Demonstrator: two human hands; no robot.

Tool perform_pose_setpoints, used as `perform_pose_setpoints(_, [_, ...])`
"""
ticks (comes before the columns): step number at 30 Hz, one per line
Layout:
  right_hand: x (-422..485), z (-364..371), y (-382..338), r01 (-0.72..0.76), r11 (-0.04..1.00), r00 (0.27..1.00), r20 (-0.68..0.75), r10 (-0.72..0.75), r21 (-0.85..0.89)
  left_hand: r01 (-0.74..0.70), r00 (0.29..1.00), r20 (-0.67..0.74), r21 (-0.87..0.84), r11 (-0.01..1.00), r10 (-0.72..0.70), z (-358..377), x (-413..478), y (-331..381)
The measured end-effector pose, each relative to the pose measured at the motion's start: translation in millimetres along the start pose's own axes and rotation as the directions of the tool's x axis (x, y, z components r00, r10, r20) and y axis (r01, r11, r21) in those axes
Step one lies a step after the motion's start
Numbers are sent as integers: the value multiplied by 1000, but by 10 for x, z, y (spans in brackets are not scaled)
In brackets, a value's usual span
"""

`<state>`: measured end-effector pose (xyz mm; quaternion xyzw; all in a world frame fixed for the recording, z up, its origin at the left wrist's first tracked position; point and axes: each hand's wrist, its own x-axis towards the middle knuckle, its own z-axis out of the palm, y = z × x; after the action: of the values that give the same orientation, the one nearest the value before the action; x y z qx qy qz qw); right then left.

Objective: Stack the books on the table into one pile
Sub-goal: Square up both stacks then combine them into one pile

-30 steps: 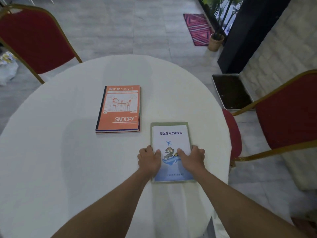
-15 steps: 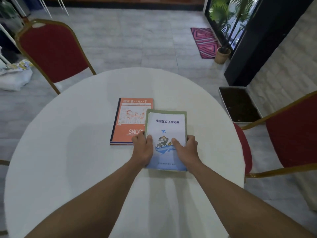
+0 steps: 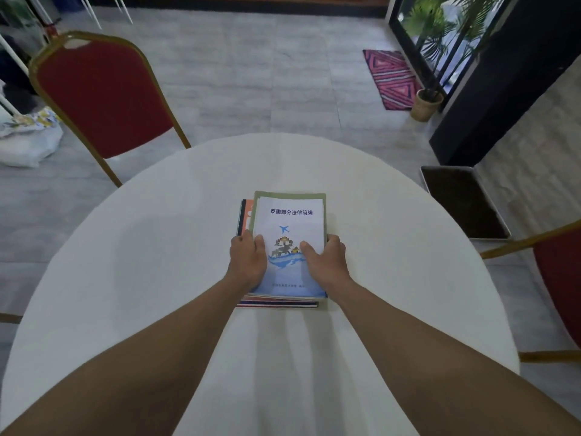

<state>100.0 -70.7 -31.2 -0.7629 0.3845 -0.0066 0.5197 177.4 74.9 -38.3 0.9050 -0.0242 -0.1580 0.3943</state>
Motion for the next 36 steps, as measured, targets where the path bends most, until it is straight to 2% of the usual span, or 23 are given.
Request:
perform_pose_setpoints(4, [66, 145, 35, -18, 955, 1000, 5, 20, -297, 46, 997, -67, 311, 949, -27, 18, 37, -121])
perform_pose_setpoints(6, [58, 177, 83, -13, 965, 1000, 21, 19, -261, -13, 995, -86, 342, 940, 45, -1, 26, -212])
perform_pose_setpoints(8, [88, 229, 105, 10, 987, 999, 48, -3, -159, -90, 993, -47, 291, 952, 108, -24, 69, -341])
perform_pose_setpoints(11, [96, 302, 75, 20, 999, 997, 72, -17, -37, -122, 991, 54, -61, 991, 125, -11, 93, -425])
perform_pose_setpoints(13, [70, 356, 89, 31, 999, 997, 65, -32, 11, -81, 995, 49, -180, 980, 91, -12, 63, -426])
perform_pose_setpoints(19, [50, 411, 121, 88, 996, 995, 48, -90, 32, 12, 997, 72, -196, 980, 2, -31, 83, -500])
perform_pose_setpoints(36, [-66, 298, 231, 47, 998, 998, 33, -46, -38, -30, 997, 57, -198, 980, 42, 52, -175, -420])
